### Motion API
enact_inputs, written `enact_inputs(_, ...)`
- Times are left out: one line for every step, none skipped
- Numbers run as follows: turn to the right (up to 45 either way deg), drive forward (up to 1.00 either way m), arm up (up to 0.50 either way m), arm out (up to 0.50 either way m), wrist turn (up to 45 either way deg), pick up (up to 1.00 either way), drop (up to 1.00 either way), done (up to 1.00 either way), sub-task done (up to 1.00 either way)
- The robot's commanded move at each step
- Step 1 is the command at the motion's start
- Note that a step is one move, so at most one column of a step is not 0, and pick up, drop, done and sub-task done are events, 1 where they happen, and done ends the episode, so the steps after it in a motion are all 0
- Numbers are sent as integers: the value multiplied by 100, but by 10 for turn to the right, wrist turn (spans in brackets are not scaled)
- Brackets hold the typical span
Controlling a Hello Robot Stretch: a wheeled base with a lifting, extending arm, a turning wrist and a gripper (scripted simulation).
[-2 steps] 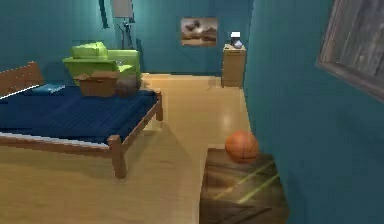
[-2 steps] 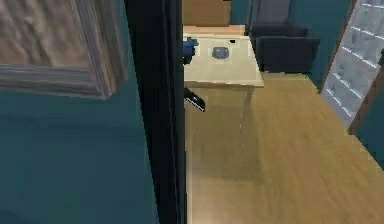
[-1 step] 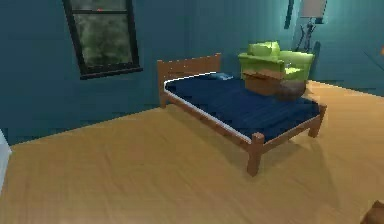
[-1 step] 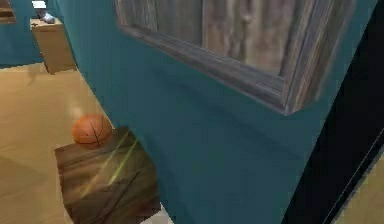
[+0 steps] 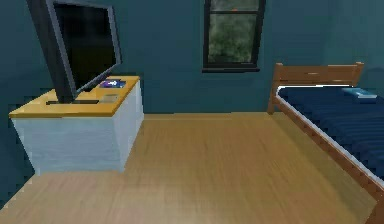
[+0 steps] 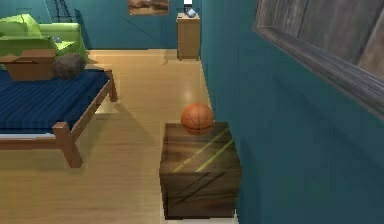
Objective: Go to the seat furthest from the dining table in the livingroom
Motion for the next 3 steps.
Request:
enact_inputs(0, 5, 0, 0, 0, 0, 0, 0, 0)
enact_inputs(-450, 0, 0, 0, 0, 0, 0, 0, 0)
enact_inputs(-450, 0, 0, 0, 0, 0, 0, 0, 0)
